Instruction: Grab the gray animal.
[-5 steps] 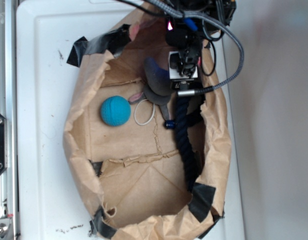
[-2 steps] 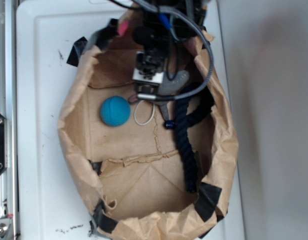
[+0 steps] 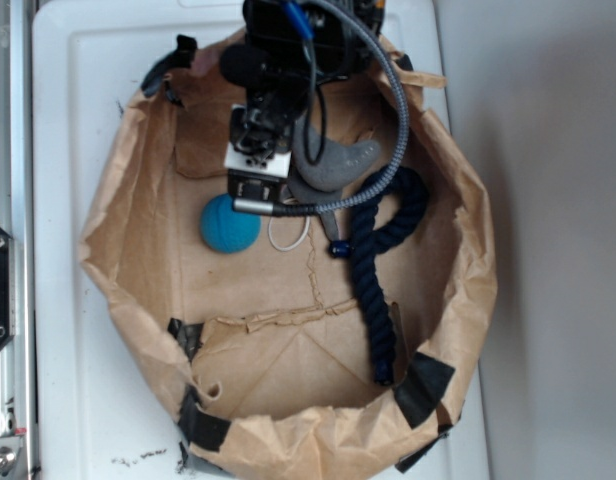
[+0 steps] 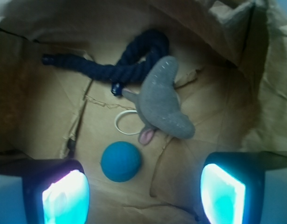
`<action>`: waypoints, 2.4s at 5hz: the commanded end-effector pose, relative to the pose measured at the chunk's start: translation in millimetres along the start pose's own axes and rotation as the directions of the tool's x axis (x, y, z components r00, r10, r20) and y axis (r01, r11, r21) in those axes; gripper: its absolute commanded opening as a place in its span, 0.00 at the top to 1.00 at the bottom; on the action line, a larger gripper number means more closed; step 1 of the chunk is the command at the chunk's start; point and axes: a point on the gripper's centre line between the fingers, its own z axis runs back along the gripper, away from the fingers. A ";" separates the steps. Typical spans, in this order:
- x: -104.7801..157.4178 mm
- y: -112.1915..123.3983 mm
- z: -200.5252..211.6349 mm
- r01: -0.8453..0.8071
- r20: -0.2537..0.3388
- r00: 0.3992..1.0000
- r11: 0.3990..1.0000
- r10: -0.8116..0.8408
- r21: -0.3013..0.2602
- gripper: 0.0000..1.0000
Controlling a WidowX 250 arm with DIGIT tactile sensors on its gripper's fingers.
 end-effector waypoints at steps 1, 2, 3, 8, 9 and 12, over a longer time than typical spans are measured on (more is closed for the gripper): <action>18.3 9.0 -3.3 -0.003 0.089 0.996 0.999 0.000 0.032 0.00; 30.3 12.2 -20.1 0.002 0.093 0.996 0.999 -0.006 0.046 0.00; 43.5 17.7 -32.3 0.012 0.082 0.997 0.999 -0.014 0.030 0.00; 47.0 18.4 -103.3 0.046 0.194 0.979 0.992 -0.069 0.118 1.00; 52.2 18.5 -96.6 0.022 0.224 0.973 0.992 -0.049 0.121 1.00; 21.4 4.6 19.9 -0.096 0.184 0.981 0.980 0.064 0.173 1.00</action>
